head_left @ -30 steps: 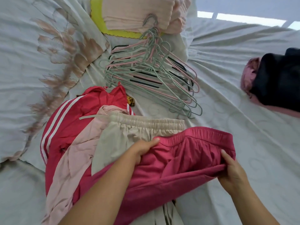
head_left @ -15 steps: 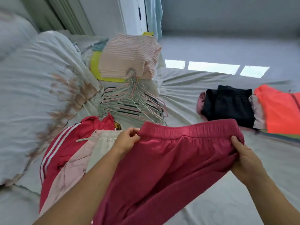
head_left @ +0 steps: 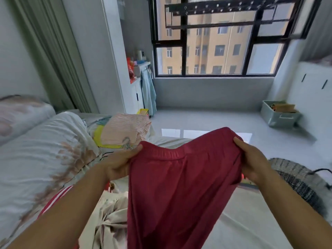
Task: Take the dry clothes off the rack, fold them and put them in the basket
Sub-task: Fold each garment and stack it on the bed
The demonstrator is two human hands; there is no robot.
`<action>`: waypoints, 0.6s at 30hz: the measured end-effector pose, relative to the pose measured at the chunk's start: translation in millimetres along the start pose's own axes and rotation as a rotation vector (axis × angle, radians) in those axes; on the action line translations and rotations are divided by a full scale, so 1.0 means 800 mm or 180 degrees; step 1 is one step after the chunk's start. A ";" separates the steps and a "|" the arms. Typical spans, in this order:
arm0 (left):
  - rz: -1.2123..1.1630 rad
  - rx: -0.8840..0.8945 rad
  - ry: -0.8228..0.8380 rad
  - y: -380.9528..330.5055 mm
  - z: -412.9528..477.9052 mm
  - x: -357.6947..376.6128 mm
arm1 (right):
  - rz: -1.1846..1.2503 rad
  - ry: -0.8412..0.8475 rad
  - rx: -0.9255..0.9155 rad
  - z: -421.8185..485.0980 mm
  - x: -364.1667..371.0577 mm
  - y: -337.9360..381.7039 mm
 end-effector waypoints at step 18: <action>0.3279 0.2801 -0.1221 -0.206 -0.174 0.210 | -0.1283 -0.0027 -0.1134 -0.150 -0.014 0.249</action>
Point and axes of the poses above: each hand's wrist, its own z-axis towards the middle knuckle, its own x-axis out of the palm, y = z × x, the point moved 8 cm from there along z, towards the middle knuckle, and after that the axes turned 12 degrees about -z, right-handed, at the moved point
